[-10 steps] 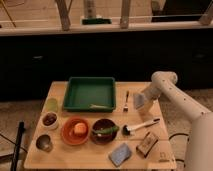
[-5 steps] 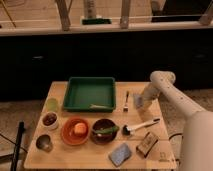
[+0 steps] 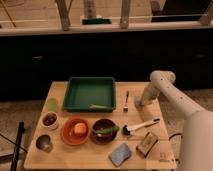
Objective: Wipe tray with towel
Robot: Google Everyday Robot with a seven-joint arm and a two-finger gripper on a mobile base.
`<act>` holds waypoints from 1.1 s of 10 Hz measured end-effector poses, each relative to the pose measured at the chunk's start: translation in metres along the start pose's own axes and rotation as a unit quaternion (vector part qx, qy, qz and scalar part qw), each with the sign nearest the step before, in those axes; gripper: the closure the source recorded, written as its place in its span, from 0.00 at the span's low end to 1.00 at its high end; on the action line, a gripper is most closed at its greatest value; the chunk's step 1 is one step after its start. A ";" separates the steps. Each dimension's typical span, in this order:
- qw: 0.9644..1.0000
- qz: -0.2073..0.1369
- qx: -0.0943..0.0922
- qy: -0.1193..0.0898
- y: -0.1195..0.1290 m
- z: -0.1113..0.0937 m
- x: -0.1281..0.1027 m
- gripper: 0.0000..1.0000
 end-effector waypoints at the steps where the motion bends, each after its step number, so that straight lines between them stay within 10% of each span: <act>1: 1.000 -0.007 -0.002 0.000 0.004 0.000 0.002 1.00; 11: 0.998 -0.049 0.038 0.007 0.015 -0.062 0.002 1.00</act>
